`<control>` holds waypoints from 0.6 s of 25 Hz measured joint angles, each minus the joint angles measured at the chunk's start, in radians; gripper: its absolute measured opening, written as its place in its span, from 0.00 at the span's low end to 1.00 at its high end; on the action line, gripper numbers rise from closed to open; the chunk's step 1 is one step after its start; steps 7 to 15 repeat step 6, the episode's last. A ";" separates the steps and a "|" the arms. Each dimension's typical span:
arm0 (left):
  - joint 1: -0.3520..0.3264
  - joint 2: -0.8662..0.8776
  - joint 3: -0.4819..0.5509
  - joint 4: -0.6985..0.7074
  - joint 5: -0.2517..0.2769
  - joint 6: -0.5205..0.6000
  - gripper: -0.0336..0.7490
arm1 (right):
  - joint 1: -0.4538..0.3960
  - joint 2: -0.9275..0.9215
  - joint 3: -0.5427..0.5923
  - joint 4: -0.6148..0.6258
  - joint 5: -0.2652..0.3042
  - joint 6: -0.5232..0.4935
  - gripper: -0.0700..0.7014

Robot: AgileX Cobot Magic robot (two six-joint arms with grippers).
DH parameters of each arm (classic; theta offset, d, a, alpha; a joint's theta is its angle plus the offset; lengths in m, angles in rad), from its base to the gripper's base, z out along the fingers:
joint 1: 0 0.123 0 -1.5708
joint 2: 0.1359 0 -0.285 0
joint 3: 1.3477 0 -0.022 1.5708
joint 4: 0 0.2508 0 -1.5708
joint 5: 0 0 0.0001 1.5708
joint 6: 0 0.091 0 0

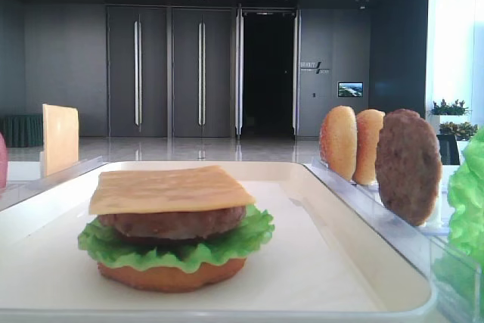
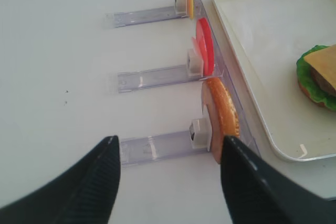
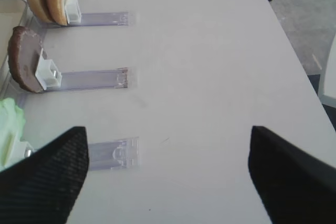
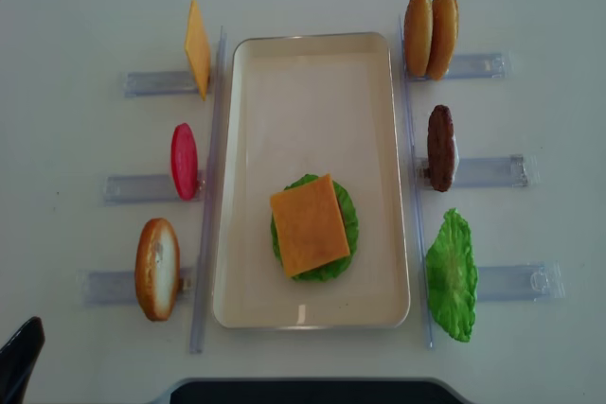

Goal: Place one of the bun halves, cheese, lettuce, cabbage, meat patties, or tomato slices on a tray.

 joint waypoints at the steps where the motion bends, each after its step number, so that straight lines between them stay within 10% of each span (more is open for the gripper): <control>1: 0.000 0.000 0.000 0.000 0.000 0.000 0.63 | 0.000 0.000 0.000 0.000 0.000 0.000 0.85; 15: 0.000 0.000 0.000 0.000 0.000 0.000 0.61 | 0.000 0.000 0.000 0.000 0.000 0.000 0.85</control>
